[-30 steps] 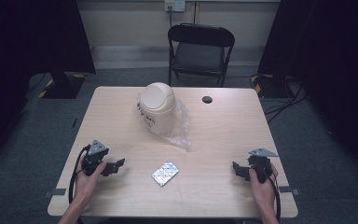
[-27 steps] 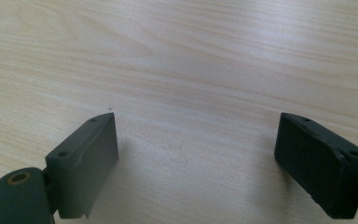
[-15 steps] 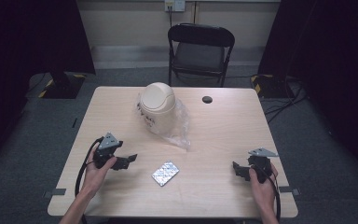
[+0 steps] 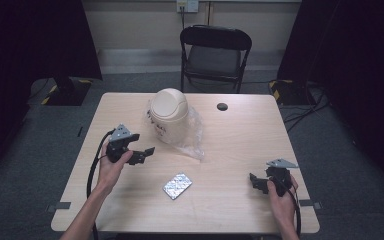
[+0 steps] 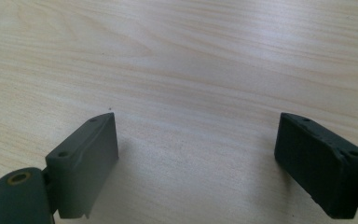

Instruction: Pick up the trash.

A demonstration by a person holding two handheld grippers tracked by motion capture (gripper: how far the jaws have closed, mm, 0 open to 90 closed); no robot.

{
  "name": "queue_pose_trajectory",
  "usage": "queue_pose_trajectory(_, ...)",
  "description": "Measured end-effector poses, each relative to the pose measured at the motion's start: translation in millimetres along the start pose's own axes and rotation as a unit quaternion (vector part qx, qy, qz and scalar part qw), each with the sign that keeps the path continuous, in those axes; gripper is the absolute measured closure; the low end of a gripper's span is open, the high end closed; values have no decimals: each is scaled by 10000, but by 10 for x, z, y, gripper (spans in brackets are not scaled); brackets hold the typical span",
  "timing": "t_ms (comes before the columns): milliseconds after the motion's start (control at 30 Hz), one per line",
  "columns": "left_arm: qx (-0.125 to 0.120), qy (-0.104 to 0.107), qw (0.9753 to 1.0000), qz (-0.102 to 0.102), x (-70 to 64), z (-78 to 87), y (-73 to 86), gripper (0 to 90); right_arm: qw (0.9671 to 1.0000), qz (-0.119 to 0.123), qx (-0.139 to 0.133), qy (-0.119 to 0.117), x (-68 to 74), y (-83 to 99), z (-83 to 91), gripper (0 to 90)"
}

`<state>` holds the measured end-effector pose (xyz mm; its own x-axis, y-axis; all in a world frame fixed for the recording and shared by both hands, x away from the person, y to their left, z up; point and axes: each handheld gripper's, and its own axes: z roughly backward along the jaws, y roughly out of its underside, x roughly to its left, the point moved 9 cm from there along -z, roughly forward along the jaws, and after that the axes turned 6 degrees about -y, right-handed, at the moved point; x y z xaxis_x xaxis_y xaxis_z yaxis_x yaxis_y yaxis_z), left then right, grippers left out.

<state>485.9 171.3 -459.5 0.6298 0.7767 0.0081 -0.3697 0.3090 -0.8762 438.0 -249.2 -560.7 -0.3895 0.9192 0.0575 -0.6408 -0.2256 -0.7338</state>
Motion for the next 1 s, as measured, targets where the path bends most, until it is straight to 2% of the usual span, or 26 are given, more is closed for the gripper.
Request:
queue_pose_trajectory(100, -27, -12, 9998, -172, -6, -58, -140, 163, 10000, 11, 1, -2, -1, 0, 0, 126)
queue_pose_trajectory(167, -52, -26, 9998, -171, -5, -67, -172, 163, 10000, 9, 0, -1, -1, 0, 0, 126)
queue_pose_trajectory(200, -83, 62, 9998, -155, -16, -95, -233, 163, 10000, 8, 0, 1, -1, 0, 1, 126)
queue_pose_trajectory(267, -112, 106, 9998, -145, -26, -123, -290, 163, 10000, 4, 0, 1, -1, 0, 0, 126)
queue_pose_trajectory(400, -89, 144, 9996, -220, -34, -171, -381, 166, 10000, 0, 0, 0, 0, 0, 0, 126)
queue_pose_trajectory(500, -171, 118, 9991, -374, -29, -227, -535, 167, 10000, 5, -2, 0, 0, -1, 0, 126)
queue_pose_trajectory(533, -171, 118, 9991, -374, -29, -227, -535, 167, 10000, 5, -2, 0, 0, -1, 0, 126)
queue_pose_trajectory(633, -292, 143, 9986, -417, -52, -270, -691, 168, 10000, 12, 0, 1, -1, 0, 1, 126)
queue_pose_trajectory(767, -320, 195, 9979, -534, -89, -343, -797, 168, 10000, 14, -2, 5, -1, 0, 1, 127)
queue_pose_trajectory(967, -233, 228, 9975, -630, -140, -443, -873, 165, 10000, 21, -2, 4, -1, 0, 1, 127)
queue_pose_trajectory(1000, -198, 123, 9973, -702, -157, -492, -877, 164, 10000, 21, -1, 5, -1, 0, 1, 127)
